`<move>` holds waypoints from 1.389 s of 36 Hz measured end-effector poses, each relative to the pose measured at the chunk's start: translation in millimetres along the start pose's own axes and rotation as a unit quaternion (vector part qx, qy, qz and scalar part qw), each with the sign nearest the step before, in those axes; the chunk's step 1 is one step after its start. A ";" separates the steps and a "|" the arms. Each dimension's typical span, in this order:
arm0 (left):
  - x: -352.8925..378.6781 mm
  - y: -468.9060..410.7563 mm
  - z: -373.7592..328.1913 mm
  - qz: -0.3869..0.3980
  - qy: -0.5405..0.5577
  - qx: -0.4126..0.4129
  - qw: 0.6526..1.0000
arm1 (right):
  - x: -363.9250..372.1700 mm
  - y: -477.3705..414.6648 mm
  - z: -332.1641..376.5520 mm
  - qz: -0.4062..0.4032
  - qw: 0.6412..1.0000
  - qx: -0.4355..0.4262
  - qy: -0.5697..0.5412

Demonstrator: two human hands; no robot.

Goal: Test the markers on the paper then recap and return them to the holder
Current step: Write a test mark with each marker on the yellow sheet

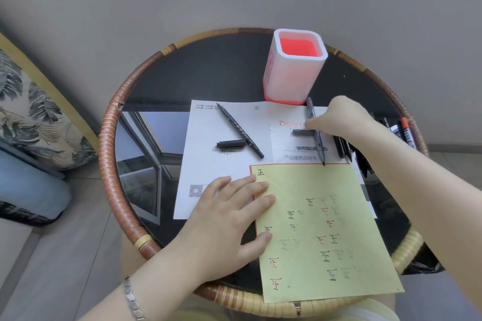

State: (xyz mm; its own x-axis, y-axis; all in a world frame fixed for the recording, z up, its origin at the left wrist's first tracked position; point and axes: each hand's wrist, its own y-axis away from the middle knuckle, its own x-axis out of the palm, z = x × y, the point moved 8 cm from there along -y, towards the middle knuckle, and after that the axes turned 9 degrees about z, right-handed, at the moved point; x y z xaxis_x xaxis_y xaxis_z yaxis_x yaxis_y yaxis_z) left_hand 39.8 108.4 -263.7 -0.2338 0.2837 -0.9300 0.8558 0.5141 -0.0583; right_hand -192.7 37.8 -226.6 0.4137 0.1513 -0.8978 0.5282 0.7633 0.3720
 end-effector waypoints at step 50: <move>5.4 -1.8 -9.3 0.006 -0.023 0.002 1.000 | 65.3 86.8 9.9 -0.186 0.852 -0.127 -0.472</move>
State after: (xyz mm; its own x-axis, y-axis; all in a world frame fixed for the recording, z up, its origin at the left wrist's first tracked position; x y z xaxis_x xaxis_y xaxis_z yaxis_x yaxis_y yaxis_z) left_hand 32.7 116.5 -265.3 -0.2026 0.2525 -0.9462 0.8606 0.5069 -0.0490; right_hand -112.4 107.6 -250.6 0.7287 -0.6116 -0.3081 0.6243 0.7782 -0.0680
